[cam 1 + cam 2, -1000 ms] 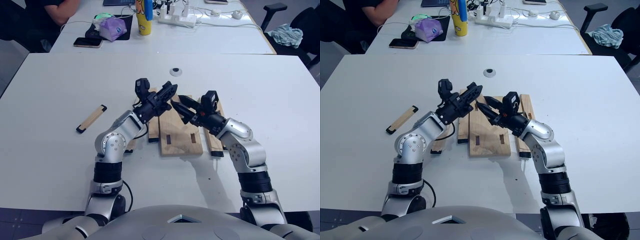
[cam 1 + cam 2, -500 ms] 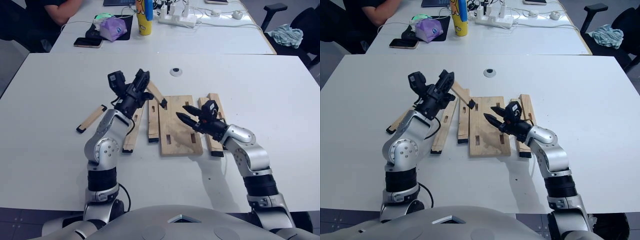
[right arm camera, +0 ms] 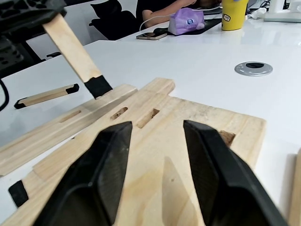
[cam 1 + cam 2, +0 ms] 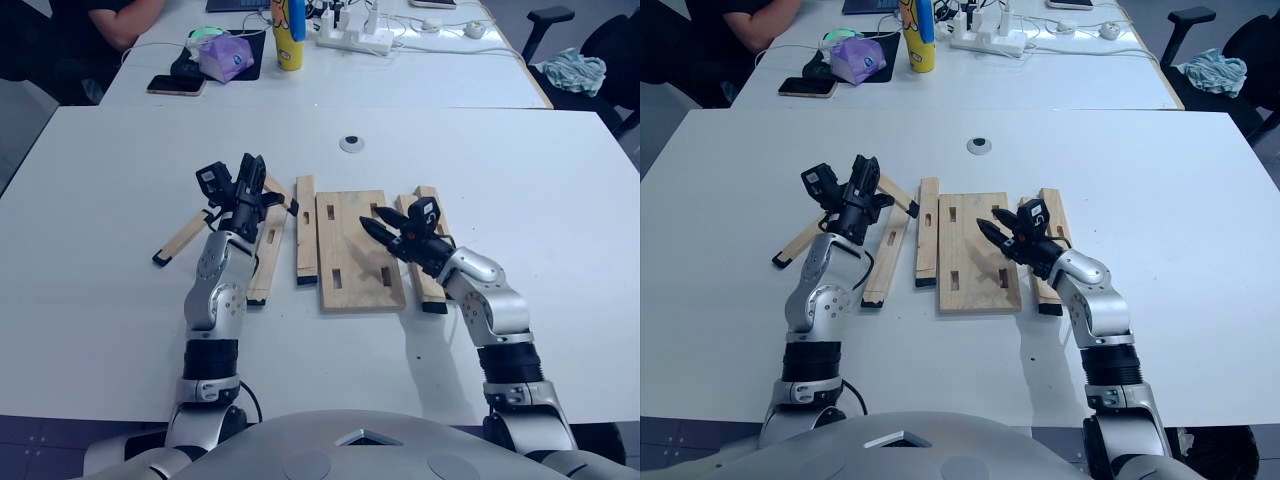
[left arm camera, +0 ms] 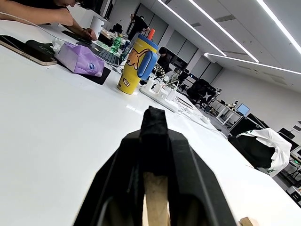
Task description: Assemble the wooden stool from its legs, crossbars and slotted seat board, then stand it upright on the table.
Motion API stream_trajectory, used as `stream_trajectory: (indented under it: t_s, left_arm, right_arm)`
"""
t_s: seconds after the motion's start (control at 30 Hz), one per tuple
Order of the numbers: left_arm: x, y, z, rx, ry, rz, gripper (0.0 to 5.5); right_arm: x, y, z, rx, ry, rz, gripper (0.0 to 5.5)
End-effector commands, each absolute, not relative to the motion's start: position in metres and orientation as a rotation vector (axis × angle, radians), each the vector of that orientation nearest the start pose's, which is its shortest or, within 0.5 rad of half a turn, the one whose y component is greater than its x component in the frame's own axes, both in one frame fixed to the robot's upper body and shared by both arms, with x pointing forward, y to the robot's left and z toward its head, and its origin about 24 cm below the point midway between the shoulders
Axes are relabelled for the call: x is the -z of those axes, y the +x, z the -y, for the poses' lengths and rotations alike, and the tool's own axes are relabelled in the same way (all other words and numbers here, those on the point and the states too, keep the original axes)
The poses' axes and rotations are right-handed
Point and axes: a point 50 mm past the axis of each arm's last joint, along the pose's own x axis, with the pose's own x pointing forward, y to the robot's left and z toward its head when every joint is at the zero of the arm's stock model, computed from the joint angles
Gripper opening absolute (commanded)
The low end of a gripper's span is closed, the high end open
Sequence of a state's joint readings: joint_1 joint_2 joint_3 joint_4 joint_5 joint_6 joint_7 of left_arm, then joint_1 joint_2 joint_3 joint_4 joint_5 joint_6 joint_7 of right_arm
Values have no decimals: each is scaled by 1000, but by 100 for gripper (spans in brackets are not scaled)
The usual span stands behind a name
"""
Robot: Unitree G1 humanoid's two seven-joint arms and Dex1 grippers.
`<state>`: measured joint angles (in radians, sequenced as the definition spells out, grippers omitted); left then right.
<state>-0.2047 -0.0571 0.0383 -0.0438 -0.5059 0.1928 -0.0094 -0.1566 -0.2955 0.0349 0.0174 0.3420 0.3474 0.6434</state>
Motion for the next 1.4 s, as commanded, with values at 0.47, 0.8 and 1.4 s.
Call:
stream_trajectory:
  t_s: [0.47, 0.8, 1.4]
  left_arm:
    - [-72, 292, -74, 159, -767, -49, 45]
    - [-58, 285, -68, 122, -793, -142, 45]
    - [-41, 270, -78, -27, -375, -309, 45]
  right_arm:
    - [-55, 274, 145, -764, 93, -225, 203]
    - [-53, 271, 143, -772, 90, -231, 203]
    - [-58, 270, 140, -749, 71, -221, 203]
